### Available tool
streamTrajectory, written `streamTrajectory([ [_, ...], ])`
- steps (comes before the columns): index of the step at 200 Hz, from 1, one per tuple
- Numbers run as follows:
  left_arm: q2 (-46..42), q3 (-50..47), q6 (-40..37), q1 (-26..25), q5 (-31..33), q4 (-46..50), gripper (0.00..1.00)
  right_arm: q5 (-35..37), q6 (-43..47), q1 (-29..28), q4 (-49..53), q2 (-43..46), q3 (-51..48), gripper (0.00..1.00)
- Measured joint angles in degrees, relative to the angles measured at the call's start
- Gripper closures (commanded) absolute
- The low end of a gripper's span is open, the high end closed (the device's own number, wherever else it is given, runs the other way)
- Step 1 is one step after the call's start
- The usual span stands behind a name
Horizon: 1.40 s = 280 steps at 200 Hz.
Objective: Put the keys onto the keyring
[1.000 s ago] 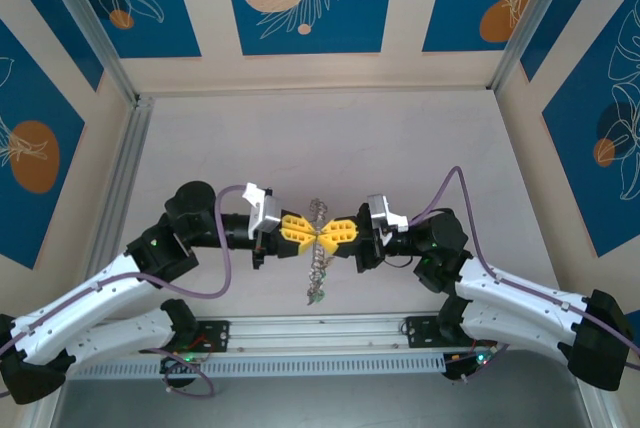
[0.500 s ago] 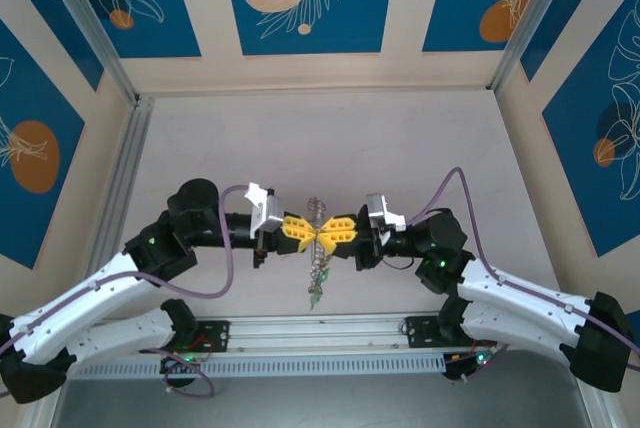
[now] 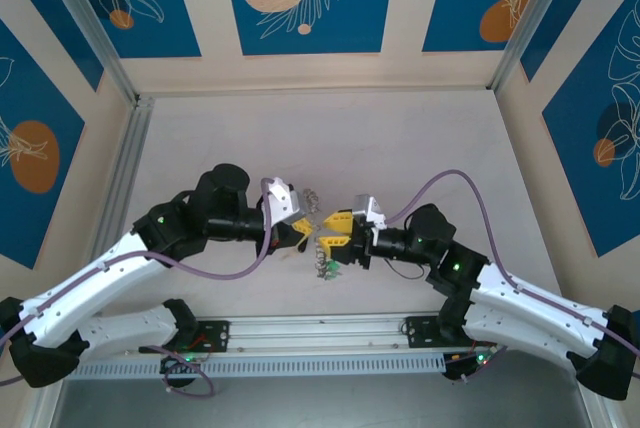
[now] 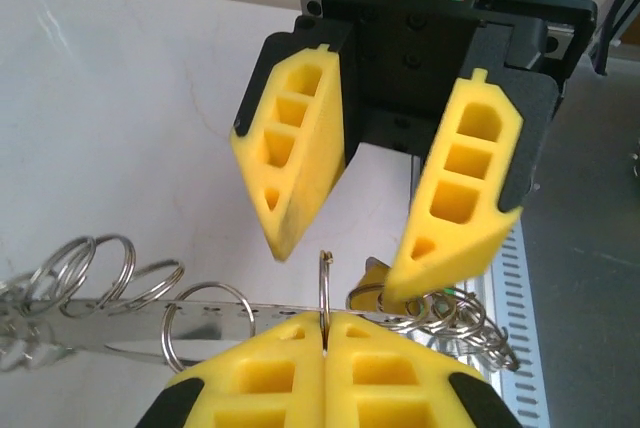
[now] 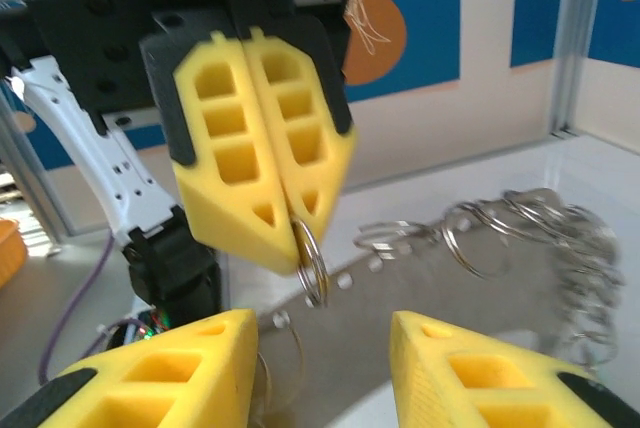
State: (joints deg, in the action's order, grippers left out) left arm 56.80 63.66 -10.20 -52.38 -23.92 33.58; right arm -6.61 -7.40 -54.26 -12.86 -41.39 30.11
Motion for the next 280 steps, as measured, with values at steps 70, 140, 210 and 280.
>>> streamTrajectory([
  [70, 0.42, 1.66, -3.06, 0.0, 0.2, 6.32, 1.0, 0.9, 3.96, 0.11, 4.7, 0.02, 0.33, 0.65],
  [140, 0.7, 1.14, -3.48, -0.02, -0.5, 6.29, 1.0, -5.31, 5.53, 0.09, 1.49, -6.64, 4.09, 0.69],
  [210, 0.37, 0.83, -3.48, 0.15, -0.94, 6.38, 1.0, -8.26, 6.16, -0.07, 0.98, -8.35, 5.2, 1.0],
  [280, -3.15, -4.59, -0.42, 0.15, -2.84, -1.27, 0.94, -9.16, 5.27, -0.17, -3.43, -6.99, 2.71, 1.0],
])
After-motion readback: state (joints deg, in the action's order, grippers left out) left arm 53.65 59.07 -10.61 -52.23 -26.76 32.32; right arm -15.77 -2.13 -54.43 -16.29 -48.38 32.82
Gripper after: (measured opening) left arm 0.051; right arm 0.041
